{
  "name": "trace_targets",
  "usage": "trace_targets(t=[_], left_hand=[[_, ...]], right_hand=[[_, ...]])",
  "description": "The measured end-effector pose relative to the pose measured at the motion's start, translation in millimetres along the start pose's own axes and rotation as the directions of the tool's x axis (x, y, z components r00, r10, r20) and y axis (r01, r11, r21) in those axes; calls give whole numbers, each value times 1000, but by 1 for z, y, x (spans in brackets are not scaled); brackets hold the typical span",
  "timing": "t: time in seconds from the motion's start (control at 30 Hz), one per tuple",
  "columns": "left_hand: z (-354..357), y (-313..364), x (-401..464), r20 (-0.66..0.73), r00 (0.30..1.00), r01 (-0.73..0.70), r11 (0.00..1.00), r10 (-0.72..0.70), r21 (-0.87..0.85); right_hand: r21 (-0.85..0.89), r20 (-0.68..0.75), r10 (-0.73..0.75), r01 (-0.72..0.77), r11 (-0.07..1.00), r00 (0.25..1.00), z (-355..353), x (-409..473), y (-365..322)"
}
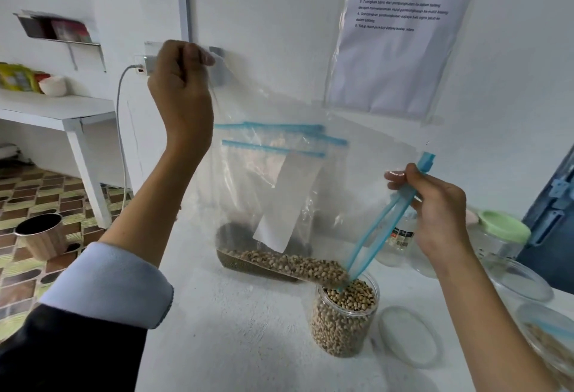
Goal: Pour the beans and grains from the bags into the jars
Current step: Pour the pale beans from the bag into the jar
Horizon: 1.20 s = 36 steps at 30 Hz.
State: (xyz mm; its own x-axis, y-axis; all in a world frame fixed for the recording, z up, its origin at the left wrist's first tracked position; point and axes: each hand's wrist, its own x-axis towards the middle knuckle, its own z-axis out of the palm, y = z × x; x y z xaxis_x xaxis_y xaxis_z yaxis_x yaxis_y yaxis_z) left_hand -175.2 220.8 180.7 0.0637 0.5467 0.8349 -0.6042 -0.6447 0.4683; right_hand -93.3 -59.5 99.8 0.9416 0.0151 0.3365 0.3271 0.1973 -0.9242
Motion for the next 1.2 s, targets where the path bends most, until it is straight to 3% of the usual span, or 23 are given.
trace_targets(t=[0.23, 0.47, 0.57, 0.67, 0.8, 1.1, 1.2], left_hand=[[-4, 1, 2, 104, 990, 91, 994, -97, 65], [-6, 2, 7, 140, 987, 82, 997, -82, 10], [-8, 1, 10, 163, 983, 84, 996, -85, 10], [-10, 1, 11, 152, 985, 77, 997, -77, 6], [-12, 4, 13, 137, 988, 69, 997, -71, 17], [-15, 7, 16, 103, 992, 70, 997, -68, -16], [-14, 6, 15, 106, 992, 77, 997, -73, -29]], right_hand=[[73, -57, 18, -13, 997, 998, -2, -1, -2], [55, -80, 3, 1, 999, 997, -1, -3, -4], [37, 1, 7, -7, 999, 1000, 2, -6, -6], [68, -61, -10, 14, 998, 998, 2, -4, -5], [21, 44, 14, -15, 1000, 999, 5, -7, -5], [106, -99, 10, 1, 994, 995, 12, -13, -5], [119, -47, 25, -20, 993, 999, 12, -13, -5]])
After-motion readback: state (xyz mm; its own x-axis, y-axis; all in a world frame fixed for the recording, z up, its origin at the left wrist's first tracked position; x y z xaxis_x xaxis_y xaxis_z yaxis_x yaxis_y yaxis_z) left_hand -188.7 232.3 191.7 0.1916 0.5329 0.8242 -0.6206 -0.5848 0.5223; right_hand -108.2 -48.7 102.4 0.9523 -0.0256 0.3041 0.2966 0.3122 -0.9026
